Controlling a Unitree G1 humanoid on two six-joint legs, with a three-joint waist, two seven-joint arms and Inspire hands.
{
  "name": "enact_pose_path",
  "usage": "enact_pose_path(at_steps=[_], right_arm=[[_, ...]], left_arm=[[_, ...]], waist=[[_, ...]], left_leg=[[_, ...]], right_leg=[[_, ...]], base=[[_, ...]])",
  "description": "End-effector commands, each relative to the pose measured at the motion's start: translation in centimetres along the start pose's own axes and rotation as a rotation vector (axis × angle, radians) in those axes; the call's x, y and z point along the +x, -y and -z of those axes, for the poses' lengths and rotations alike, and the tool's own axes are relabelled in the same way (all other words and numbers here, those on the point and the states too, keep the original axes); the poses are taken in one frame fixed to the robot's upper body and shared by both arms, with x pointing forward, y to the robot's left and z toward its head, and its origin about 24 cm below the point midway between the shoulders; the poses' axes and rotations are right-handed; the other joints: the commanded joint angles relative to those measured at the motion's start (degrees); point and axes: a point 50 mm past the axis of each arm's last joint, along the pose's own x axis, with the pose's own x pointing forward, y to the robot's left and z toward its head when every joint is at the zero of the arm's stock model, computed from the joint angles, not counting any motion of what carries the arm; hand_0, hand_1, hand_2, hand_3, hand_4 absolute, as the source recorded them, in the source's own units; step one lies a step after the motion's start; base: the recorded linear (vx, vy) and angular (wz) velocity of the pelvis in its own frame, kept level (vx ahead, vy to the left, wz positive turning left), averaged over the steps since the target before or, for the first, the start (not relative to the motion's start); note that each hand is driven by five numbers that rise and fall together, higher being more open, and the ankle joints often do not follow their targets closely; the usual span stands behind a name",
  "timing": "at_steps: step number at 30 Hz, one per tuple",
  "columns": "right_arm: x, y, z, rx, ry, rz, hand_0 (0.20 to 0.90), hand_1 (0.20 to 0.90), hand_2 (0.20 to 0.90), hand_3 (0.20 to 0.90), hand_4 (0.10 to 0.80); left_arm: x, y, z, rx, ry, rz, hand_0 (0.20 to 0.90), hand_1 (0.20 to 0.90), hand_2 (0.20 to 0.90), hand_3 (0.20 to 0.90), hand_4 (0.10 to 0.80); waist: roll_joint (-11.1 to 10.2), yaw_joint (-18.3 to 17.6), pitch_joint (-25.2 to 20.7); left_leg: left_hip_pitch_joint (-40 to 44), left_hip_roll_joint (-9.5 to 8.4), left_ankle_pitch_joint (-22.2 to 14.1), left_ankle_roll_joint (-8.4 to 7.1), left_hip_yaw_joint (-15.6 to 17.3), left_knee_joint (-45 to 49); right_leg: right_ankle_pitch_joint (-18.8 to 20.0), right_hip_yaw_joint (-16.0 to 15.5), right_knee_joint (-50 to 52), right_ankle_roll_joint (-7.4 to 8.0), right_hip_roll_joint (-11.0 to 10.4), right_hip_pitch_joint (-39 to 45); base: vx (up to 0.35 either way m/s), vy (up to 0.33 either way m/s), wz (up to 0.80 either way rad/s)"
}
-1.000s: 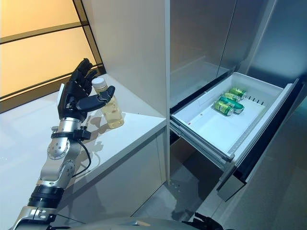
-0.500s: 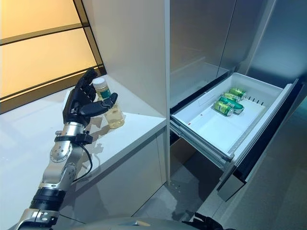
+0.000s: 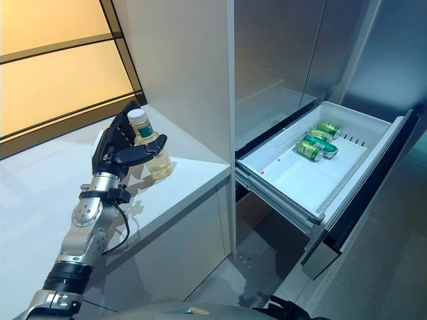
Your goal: Put drinks into fridge and close the fridge
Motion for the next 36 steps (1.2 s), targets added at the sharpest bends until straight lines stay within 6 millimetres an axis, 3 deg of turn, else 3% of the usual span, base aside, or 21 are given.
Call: enact_pose_path(at_steps=[1, 18, 20, 22, 24, 31, 36], right_arm=[[0.6, -1.8, -1.4, -0.012, 0.044, -0.07, 0.9, 0.9, 0.9, 0.9, 0.8], [0.6, -1.8, -1.3, -0.01, 0.04, -0.069, 0.9, 0.9, 0.9, 0.9, 0.8], [0.6, -1.7, -1.2, -0.01, 0.041, -0.069, 0.9, 0.9, 0.9, 0.9, 0.8], [0.6, -1.7, -1.2, -0.011, 0.041, -0.069, 0.9, 0.9, 0.9, 0.9, 0.8], [0.6, -1.6, -1.2, -0.011, 0.041, -0.07, 0.9, 0.9, 0.9, 0.9, 0.8], [0.6, -1.8, -1.3, -0.015, 0.047, -0.079, 0.9, 0.9, 0.9, 0.9, 0.8], [0.7, -2.3, -2.5, -0.029, 0.097, -0.11, 0.9, 0.9, 0.9, 0.9, 0.8]], left_arm=[[2.1, -0.3, -3.9, 0.035, 0.203, -0.011, 0.9, 0.9, 0.9, 0.9, 0.8], [2.2, -0.6, -3.4, 0.044, 0.188, -0.036, 0.9, 0.9, 0.9, 0.9, 0.8], [2.2, -0.6, -3.4, 0.051, 0.189, -0.035, 0.578, 0.578, 0.578, 0.524, 0.424], [2.2, -0.5, -3.4, 0.059, 0.189, -0.034, 0.509, 0.509, 0.509, 0.444, 0.344], [2.3, -0.5, -3.5, 0.062, 0.189, -0.032, 0.3, 0.3, 0.3, 0.2, 0.1], [2.3, -0.4, -3.7, 0.086, 0.196, -0.016, 0.3, 0.3, 0.3, 0.2, 0.1], [2.3, -0.2, -4.1, 0.077, 0.215, -0.007, 0.3, 0.3, 0.3, 0.2, 0.1]], waist=[[-1.5, 0.0, -1.3], [-1.3, -0.4, -1.3], [-1.3, -0.4, -1.3], [-1.3, -0.4, -1.3], [-1.4, -0.4, -1.3], [-1.3, -0.3, -1.3], [-1.3, -0.3, -1.2]], left_leg=[[1.6, -1.88, -5.5, 2.16, 3.1, 0.4], [1.7, -1.96, -5.5, 2.27, 3.3, 0.4], [1.7, -1.96, -5.5, 2.3, 3.3, 0.4], [1.7, -1.96, -5.5, 2.3, 3.3, 0.4], [1.7, -1.95, -5.5, 2.28, 3.3, 0.4], [1.7, -1.94, -5.5, 2.29, 3.2, 0.4], [1.7, -1.98, -5.5, 2.26, 3.0, 0.4]], right_leg=[[1.1, 0.1, 0.7, 1.61, -1.0, -0.6], [1.2, 0.4, 0.8, 1.68, -1.0, -0.7], [1.2, 0.4, 0.8, 1.7, -1.0, -0.7], [1.2, 0.4, 0.8, 1.68, -1.0, -0.7], [1.2, 0.4, 0.8, 1.69, -1.0, -0.6], [1.2, 0.5, 0.8, 1.66, -1.0, -0.7], [1.2, 0.5, 0.7, 1.69, -1.0, -0.6]], base=[[0.0, 0.0, 0.0], [0.0, 0.0, 0.0], [0.0, 0.0, 0.0], [0.0, 0.0, 0.0], [0.0, 0.0, 0.0], [0.0, 0.0, 0.0], [0.0, 0.0, 0.0]])
